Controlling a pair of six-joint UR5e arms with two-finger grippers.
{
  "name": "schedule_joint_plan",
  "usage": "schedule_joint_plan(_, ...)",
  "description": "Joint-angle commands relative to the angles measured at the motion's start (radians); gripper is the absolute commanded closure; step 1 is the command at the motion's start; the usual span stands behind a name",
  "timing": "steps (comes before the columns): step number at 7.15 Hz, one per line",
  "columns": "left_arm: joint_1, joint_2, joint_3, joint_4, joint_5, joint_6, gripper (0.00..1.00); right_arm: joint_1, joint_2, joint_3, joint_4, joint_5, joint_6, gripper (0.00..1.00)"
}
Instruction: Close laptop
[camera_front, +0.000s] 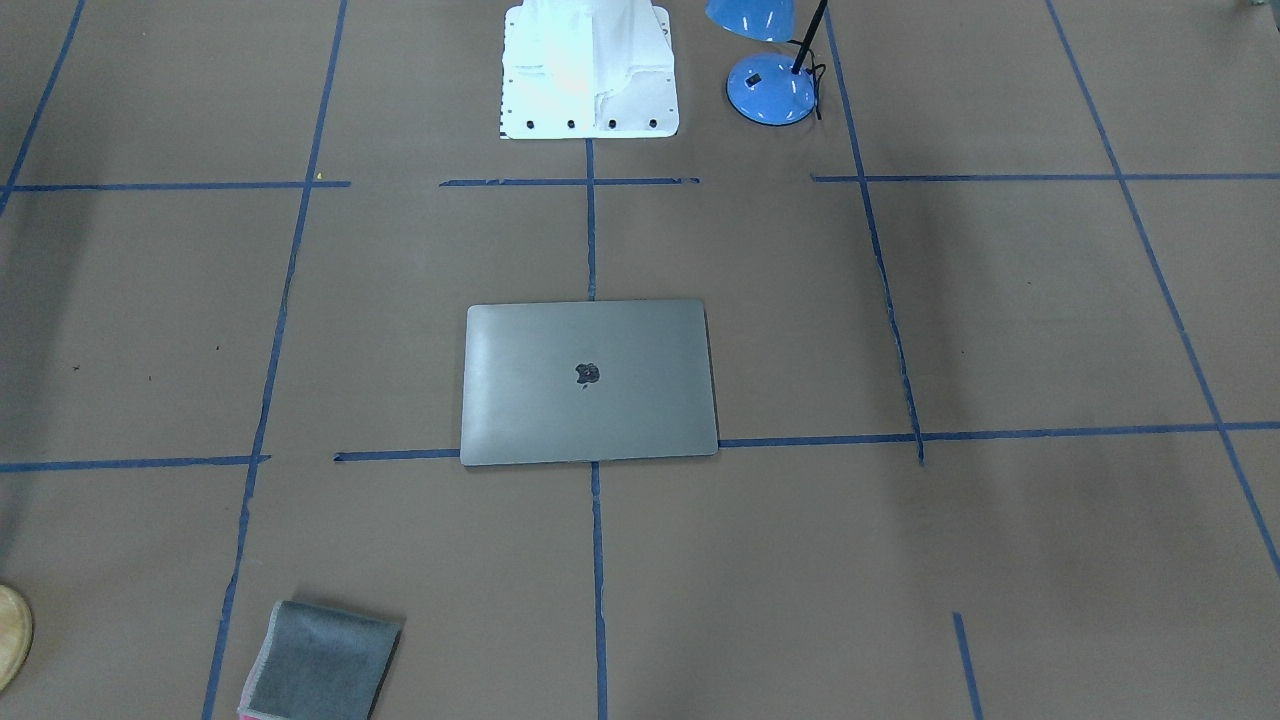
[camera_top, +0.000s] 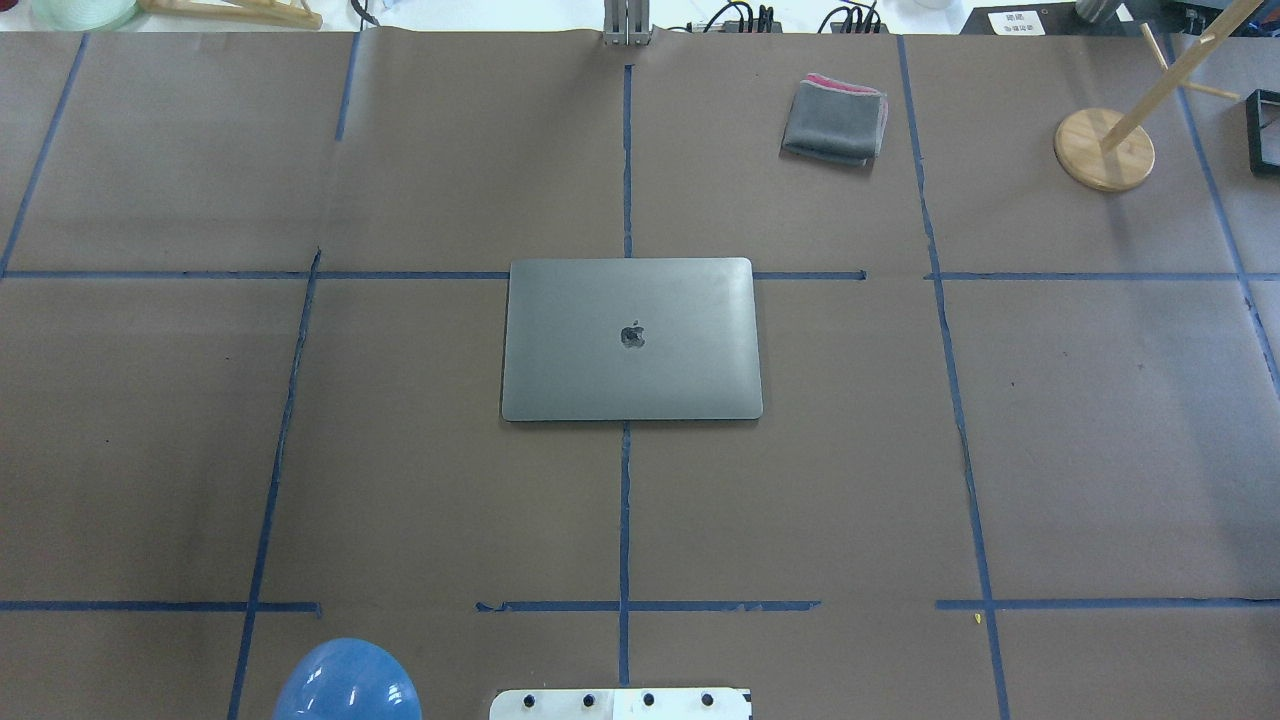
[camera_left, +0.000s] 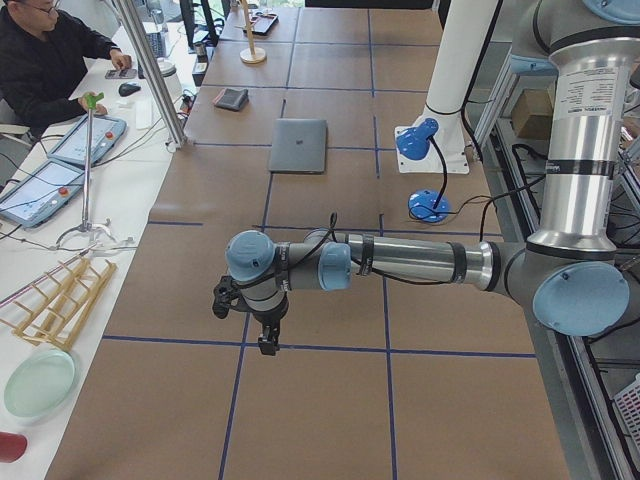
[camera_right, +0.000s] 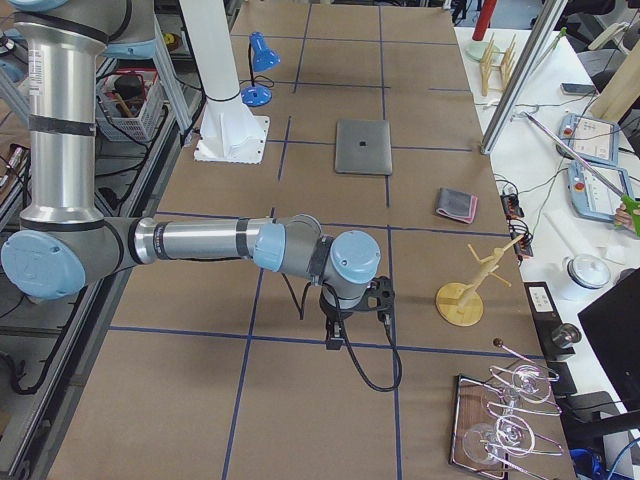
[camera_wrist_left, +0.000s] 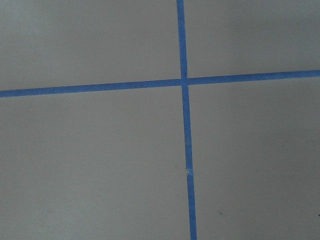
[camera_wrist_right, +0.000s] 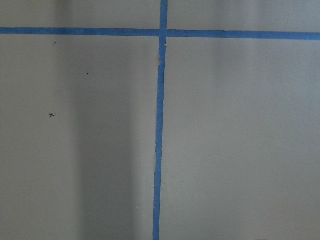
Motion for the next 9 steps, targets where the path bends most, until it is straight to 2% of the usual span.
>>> schedule_joint_plan(1,0.001,0.000,0.000,0.000,0.000,0.000,0.00,0.007,-0.006,-0.044,0.067,0.006,0.005,0.00)
schedule_joint_plan(3,0.001,-0.001,0.004,0.000,0.000,0.000,0.00,0.009,-0.004,-0.071,0.116,0.012,0.017,0.00)
schedule_joint_plan(9,0.001,0.000,0.000,-0.002,-0.002,0.000,0.00,0.016,-0.004,-0.071,0.118,0.018,0.076,0.00)
